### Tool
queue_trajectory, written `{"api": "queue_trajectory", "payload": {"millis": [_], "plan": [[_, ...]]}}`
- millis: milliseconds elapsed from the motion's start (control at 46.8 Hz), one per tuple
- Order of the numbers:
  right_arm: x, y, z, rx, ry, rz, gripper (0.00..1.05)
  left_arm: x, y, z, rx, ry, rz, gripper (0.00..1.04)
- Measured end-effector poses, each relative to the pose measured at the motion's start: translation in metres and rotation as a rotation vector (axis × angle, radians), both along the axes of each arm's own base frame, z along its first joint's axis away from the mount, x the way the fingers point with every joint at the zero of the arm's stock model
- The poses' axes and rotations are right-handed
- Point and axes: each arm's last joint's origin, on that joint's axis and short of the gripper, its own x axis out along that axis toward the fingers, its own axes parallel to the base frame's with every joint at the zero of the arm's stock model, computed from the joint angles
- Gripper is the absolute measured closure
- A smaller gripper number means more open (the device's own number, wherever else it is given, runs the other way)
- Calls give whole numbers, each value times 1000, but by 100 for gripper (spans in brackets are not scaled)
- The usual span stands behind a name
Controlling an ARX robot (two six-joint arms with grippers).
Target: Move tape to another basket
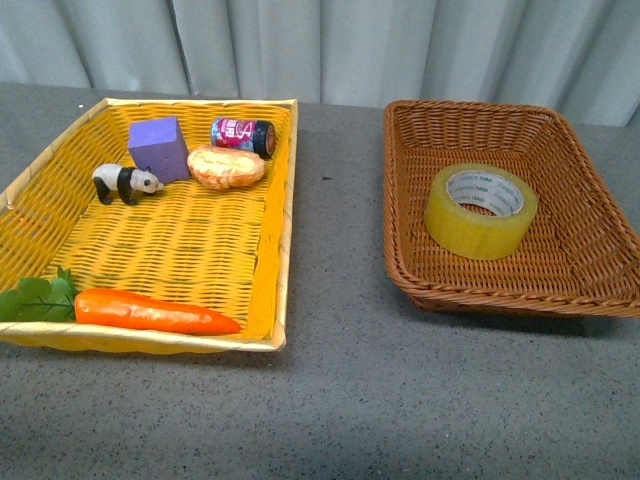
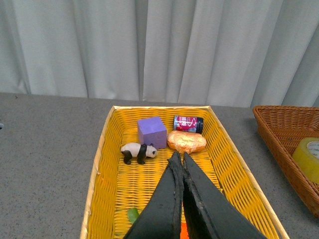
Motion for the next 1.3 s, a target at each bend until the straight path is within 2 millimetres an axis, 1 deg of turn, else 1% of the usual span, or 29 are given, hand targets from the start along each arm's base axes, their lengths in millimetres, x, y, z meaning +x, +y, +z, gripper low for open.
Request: {"api": "queue_trajectory", "payload": {"millis": [256, 811, 897, 940, 982, 1025, 1153, 1174, 1196, 1302], "plan": [[-11, 0, 3, 0, -11, 0, 104, -10, 0, 2, 0, -8, 0, 101], [-26, 0, 4, 0, -16, 1, 104, -25, 0, 2, 0, -10, 0, 101], [-28, 0, 4, 0, -15, 1, 104, -33, 0, -2, 0, 23, 0, 101], [-32, 0, 1, 0, 7, 0, 104, -36, 0, -1, 0, 1, -1, 101], [-36, 0, -1, 0, 15, 2, 104, -36, 0, -1, 0, -4, 0, 101], [-38, 0, 1, 0, -12, 2, 104, -36, 0, -1, 0, -3, 0, 101], [-38, 0, 1, 0, -10, 2, 104, -36, 0, -1, 0, -3, 0, 101], [-38, 0, 1, 0, -10, 2, 103, -36, 0, -1, 0, -3, 0, 99], [-38, 0, 1, -1, -10, 2, 101, -36, 0, -1, 0, -3, 0, 95], [-38, 0, 1, -1, -10, 2, 76, -36, 0, -1, 0, -3, 0, 70]]}}
